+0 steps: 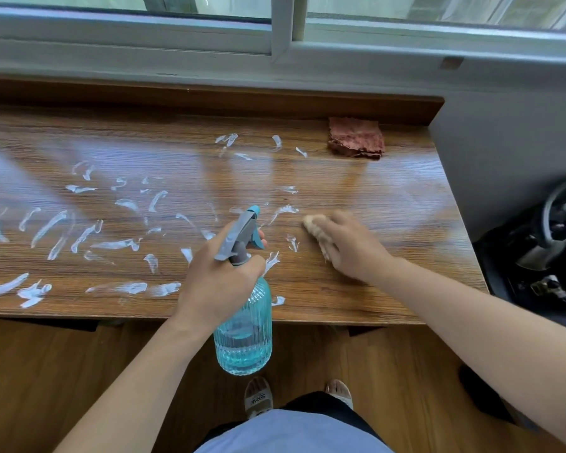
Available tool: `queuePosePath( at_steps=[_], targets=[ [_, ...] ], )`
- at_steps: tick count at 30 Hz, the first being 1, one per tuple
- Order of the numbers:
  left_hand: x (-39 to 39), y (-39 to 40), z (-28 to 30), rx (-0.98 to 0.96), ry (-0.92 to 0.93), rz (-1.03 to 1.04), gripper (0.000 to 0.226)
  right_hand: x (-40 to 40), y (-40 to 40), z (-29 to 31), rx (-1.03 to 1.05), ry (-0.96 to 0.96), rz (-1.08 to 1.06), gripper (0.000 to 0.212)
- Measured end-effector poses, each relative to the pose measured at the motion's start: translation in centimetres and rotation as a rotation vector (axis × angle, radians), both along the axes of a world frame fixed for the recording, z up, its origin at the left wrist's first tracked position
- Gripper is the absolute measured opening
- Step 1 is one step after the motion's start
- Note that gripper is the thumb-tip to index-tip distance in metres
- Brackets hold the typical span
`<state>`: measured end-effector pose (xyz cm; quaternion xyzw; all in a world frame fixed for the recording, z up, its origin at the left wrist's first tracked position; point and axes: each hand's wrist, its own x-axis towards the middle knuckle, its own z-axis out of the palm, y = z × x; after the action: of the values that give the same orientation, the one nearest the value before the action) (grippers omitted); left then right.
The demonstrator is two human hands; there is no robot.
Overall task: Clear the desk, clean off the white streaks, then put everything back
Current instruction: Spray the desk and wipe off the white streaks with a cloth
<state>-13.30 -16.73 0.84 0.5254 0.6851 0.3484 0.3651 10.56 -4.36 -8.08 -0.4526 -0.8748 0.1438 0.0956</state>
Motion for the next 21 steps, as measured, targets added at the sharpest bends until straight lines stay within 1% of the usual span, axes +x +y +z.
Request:
queuePosePath(
  at_steps=[3,5,7,10,11,13,17,19,21],
  targets=[
    [-0.4,0.2,0.0,-0.002,-0.022,-0.002,0.028,-2.5,4.6,-0.3,-0.009,-0.037,-0.208,0.029],
    [-0.7,0.3,0.0,0.005,-0.03,-0.004,0.029,-3.4,4.9,-0.3,0.005,-0.045,-0.256,0.028],
    [-1.1,0.5,0.0,0.005,-0.043,0.002,0.028,-3.3,3.1,0.1,0.002,-0.047,-0.192,0.028],
    [-1.6,0.7,0.1,0.004,-0.061,-0.016,0.029,-1.6,-2.3,0.7,-0.029,-0.012,0.025,0.039],
    [-1.8,0.8,0.1,0.003,-0.065,-0.021,0.032,-0.9,-3.7,0.9,-0.036,-0.025,0.058,0.043],
    [-2.1,0.9,0.4,0.005,-0.082,-0.036,0.037,0.1,-4.5,0.8,-0.05,-0.053,0.056,0.045],
    [-2.5,1.5,1.0,0.02,-0.072,-0.058,0.026,-1.2,-1.5,0.6,-0.032,-0.064,-0.04,0.041],
    [-2.6,2.0,1.5,0.041,-0.055,-0.055,0.024,-2.4,1.1,0.1,-0.027,-0.046,-0.143,0.036],
    [-2.5,2.8,2.1,0.057,-0.049,-0.034,0.023,-3.5,3.9,0.0,-0.032,-0.023,-0.284,0.037]
  ],
)
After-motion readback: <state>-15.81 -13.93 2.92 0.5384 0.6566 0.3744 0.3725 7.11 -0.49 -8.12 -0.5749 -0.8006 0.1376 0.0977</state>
